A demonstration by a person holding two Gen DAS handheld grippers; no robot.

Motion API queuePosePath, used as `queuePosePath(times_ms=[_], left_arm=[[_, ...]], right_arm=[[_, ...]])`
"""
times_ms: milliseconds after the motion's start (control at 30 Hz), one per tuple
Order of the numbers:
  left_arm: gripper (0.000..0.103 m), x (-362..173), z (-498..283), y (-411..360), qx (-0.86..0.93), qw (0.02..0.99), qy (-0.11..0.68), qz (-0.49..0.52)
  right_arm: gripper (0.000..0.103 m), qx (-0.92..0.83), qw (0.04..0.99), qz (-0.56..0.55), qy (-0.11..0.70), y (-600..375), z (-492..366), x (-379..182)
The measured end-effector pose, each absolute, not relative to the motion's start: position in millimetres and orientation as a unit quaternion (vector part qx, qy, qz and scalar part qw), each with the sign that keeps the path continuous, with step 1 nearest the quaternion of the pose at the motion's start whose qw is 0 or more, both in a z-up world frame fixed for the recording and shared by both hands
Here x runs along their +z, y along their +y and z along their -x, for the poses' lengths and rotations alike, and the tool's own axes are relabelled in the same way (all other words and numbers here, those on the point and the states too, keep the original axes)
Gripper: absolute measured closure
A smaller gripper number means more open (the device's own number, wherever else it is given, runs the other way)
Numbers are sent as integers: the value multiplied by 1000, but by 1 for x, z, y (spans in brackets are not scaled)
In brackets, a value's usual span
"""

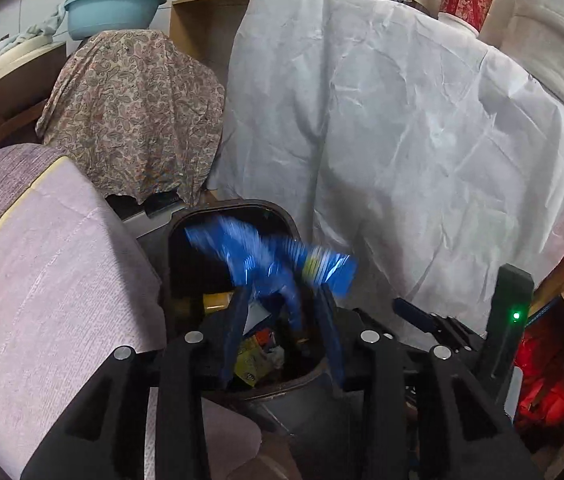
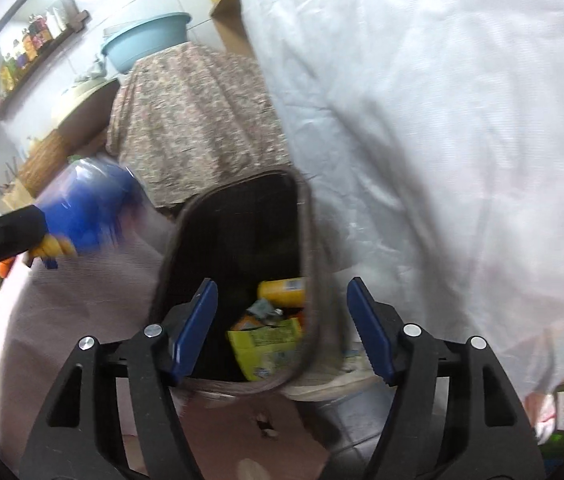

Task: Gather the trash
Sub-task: 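Grasp the orange with right tool while left tool grasps green leafy vegetable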

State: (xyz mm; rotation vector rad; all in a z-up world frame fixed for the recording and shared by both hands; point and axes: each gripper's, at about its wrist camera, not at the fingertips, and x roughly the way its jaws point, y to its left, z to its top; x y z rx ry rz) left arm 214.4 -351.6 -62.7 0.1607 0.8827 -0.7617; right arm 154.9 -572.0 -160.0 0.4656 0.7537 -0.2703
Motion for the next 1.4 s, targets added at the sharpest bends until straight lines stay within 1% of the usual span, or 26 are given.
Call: queuePosePath(times_ms=[67, 100, 133, 200, 233, 333, 433, 533, 633, 700, 767, 933, 1100, 1267, 1400], left_arm=[[58, -63, -212, -353, -360, 832, 414, -80], [47, -62, -211, -353, -359, 835, 409, -83], [40, -60, -209, -352, -357, 838, 403, -84], [36, -57, -207, -351, -355, 843, 396, -84], [31, -54, -206, -349, -354, 844, 393, -83], [21, -46, -203, -342, -354, 850, 383, -77], [17, -38, -199, -332, -351, 856, 372, -77], [15, -30, -197, -316, -344, 863, 362, -79], [12, -19, -195, -294, -338, 870, 352, -69], [10, -11, -193, -275, -332, 878, 341, -60], [8, -4, -190, -260, -323, 885, 329, -57], [6, 8, -191, -211, -288, 907, 304, -47], [6, 14, -204, -164, -235, 926, 293, -32], [6, 14, -224, -119, -186, 937, 296, -18], [6, 9, -236, -90, -152, 941, 302, 0]], right_arm=[[34, -136, 895, -220, 365, -575, -149, -160], [34, -141, 895, -214, 364, -575, -147, -159], [34, -146, 896, -207, 365, -575, -145, -159], [34, -146, 898, -200, 365, -574, -144, -155], [34, -145, 899, -197, 363, -574, -144, -153], [32, -140, 907, -186, 352, -567, -144, -141], [28, -135, 916, -163, 342, -553, -146, -125], [27, -114, 926, -145, 329, -537, -147, -109], [26, -86, 930, -149, 324, -523, -150, -94], [24, -70, 935, -150, 315, -512, -151, -84], [17, -63, 936, -152, 310, -500, -156, -76], [17, -8, 944, -164, 288, -472, -161, -53], [17, 41, 952, -137, 270, -435, -171, -26], [16, 102, 950, -115, 270, -394, -188, -10], [15, 142, 941, -92, 294, -361, -207, -7]])
